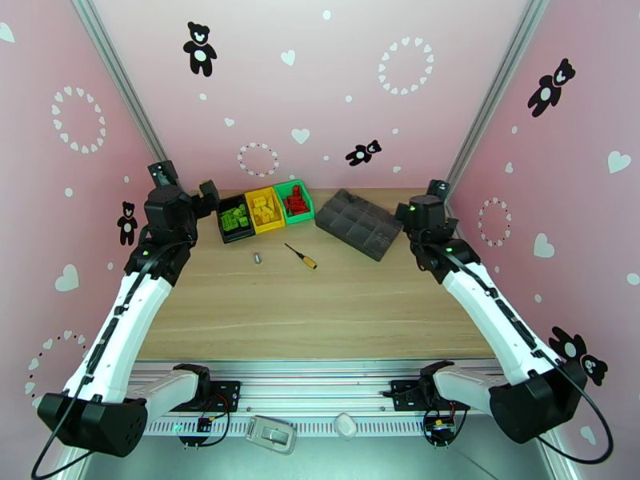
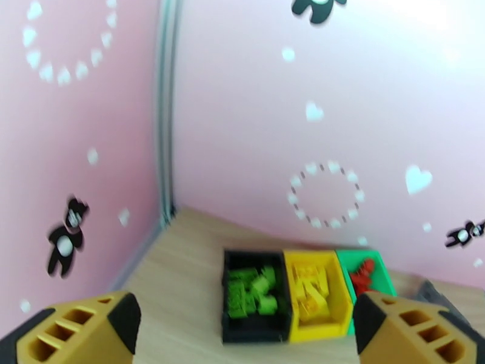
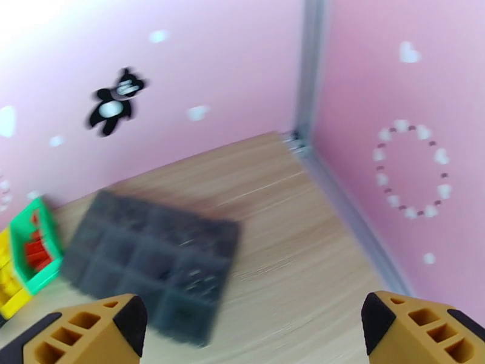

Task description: Sort the legos into containers by color

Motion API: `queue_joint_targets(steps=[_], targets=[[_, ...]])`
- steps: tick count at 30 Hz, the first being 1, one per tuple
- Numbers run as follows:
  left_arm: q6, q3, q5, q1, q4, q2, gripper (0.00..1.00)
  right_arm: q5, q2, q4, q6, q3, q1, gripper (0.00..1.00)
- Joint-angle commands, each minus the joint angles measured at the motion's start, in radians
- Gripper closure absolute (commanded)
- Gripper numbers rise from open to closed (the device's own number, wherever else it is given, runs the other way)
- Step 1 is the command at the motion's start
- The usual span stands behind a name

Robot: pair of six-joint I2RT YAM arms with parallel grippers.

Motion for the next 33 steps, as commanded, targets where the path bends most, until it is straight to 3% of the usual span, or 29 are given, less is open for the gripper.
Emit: queue_joint_targets(steps=[1, 3, 6, 11, 16, 20, 25, 27, 33], targets=[[-0.04, -0.106, -0.113, 0.04, 0.048, 0.022, 0.02, -0.028, 0.036, 0.126, -0.17, -0.088, -0.028, 0.01], [-0.095, -0.279, -0.064, 0.076, 0.142, -0.034, 0.02, -0.067, 0.04, 0.191, -0.184, -0.175, -0.066, 0.01], [-0.058, -0.536, -0.017, 0.095, 0.29, -0.094, 0.02, -0.098, 0.051, 0.331, -0.179, -0.333, -0.103, 0.01], [0.005, -0.712, -0.024, 0.112, 0.432, -0.032, 0.02, -0.077, 0.184, 0.578, -0.209, -0.491, -0.109, 0.01], [0.016, -0.784, 0.027, 0.145, 0.639, 0.078, 0.01, -0.128, 0.295, 0.818, -0.288, -0.561, -0.127, 0.01], [0.007, -0.828, 0.094, 0.145, 0.852, 0.191, 0.02, -0.199, 0.29, 0.897, -0.266, -0.616, -0.167, 0.01], [0.079, -0.851, 0.218, 0.136, 1.015, 0.293, 0.02, -0.368, 0.264, 1.116, -0.334, -0.753, -0.17, 0.01], [0.117, -0.898, 0.258, 0.129, 1.196, 0.361, 0.02, -0.43, 0.314, 1.207, -0.367, -0.778, -0.17, 0.01], [0.108, -0.886, 0.245, 0.128, 1.135, 0.343, 0.01, -0.448, 0.315, 1.169, -0.352, -0.76, -0.184, 0.01]])
